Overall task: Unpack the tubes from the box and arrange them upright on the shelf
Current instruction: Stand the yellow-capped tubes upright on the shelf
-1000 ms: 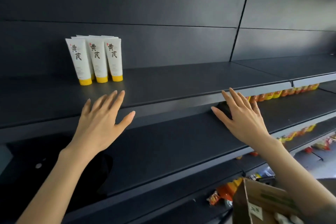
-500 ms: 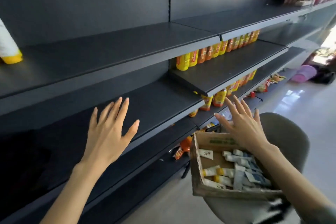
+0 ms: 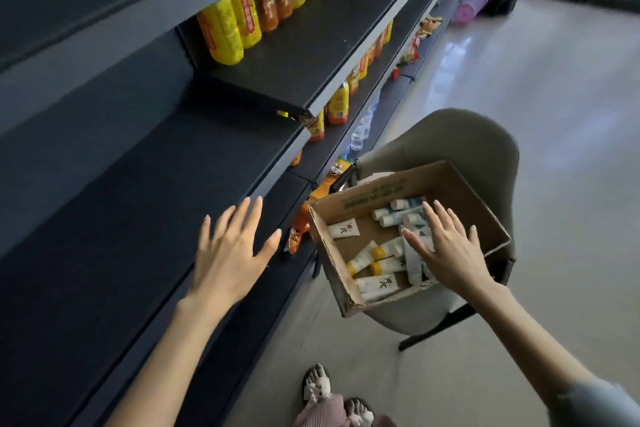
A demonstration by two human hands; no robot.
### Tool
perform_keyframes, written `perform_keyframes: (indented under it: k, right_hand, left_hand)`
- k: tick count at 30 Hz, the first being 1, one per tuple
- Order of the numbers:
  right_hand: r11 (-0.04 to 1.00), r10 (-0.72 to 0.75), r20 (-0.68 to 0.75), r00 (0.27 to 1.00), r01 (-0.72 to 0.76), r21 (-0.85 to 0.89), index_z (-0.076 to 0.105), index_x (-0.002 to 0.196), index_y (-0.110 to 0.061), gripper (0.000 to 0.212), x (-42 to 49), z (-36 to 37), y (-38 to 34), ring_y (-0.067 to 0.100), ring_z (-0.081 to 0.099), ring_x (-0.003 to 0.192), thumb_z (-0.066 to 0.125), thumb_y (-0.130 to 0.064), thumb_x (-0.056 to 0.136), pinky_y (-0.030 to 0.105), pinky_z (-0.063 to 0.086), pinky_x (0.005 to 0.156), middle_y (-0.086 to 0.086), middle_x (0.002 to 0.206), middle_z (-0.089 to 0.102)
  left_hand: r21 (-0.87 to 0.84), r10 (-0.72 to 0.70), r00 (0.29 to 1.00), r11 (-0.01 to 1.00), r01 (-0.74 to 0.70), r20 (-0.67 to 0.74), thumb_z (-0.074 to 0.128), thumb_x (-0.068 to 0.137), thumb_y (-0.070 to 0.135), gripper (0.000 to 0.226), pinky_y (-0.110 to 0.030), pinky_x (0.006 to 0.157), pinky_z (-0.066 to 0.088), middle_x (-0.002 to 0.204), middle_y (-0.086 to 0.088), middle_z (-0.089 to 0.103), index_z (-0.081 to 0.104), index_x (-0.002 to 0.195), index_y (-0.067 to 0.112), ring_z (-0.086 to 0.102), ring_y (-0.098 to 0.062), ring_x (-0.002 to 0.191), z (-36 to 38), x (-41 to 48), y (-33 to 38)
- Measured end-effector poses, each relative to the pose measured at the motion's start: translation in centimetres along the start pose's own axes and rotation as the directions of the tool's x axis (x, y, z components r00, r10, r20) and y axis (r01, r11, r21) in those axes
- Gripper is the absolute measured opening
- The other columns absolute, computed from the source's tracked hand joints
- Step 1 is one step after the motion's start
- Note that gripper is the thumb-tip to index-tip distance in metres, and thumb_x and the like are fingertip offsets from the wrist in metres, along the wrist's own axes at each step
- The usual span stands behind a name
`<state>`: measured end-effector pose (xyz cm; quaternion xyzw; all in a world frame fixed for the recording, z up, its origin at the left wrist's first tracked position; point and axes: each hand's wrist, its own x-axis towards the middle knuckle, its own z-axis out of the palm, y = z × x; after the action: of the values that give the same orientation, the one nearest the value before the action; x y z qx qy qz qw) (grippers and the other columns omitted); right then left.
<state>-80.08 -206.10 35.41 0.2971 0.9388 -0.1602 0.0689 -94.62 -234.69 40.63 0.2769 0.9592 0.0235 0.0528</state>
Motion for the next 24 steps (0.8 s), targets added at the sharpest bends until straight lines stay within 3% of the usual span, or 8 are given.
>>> perform_keyframes:
  k: [5,13,19,24]
  right_hand:
    - [0.992,0.124,0.065,0.990,-0.126,0.031,0.009,0.152,-0.022,0.077,1.7,4.9,0.5,0.020,0.006,0.147,0.025,-0.065,0.090,0.051,0.009,0.116,0.001,0.160,0.007]
    - [0.967,0.236,0.146,0.961,-0.247,0.062,0.012,0.152,-0.021,0.078,4.1,11.5,1.4,0.021,0.012,0.146,0.025,-0.066,0.090,0.047,0.015,0.115,0.002,0.160,0.011]
    - [0.960,0.220,0.184,0.958,-0.246,0.135,0.019,0.150,-0.017,0.073,7.6,15.4,1.0,0.022,0.020,0.144,0.034,-0.060,0.093,0.044,0.021,0.113,0.006,0.157,0.019]
    - [0.935,0.117,0.321,0.940,-0.213,0.283,0.019,0.150,-0.013,0.075,12.0,19.9,-0.3,0.024,0.021,0.143,0.039,-0.057,0.093,0.041,0.027,0.113,0.009,0.157,0.018]
  left_hand:
    - [0.006,0.104,0.987,0.994,-0.105,0.125,-0.009,0.077,0.066,0.087,-0.045,0.118,0.007,0.159,0.001,0.013,0.003,0.151,0.023,0.012,-0.017,0.146,3.8,4.9,0.7]
    - [-0.037,0.221,0.940,0.975,-0.219,0.260,0.003,0.084,0.064,0.078,-0.044,0.117,0.005,0.159,0.002,0.015,0.008,0.151,0.024,0.011,-0.017,0.146,10.3,9.9,2.6]
    - [-0.041,0.249,0.921,0.968,-0.248,0.301,0.010,0.088,0.062,0.074,-0.047,0.116,0.008,0.159,-0.001,0.016,0.008,0.151,0.023,0.013,-0.020,0.145,14.4,13.9,3.8]
    - [-0.105,0.257,0.908,0.966,-0.235,0.331,0.006,0.085,0.064,0.077,-0.044,0.117,0.005,0.159,-0.002,0.012,0.006,0.151,0.024,0.009,-0.019,0.146,17.2,16.1,4.8]
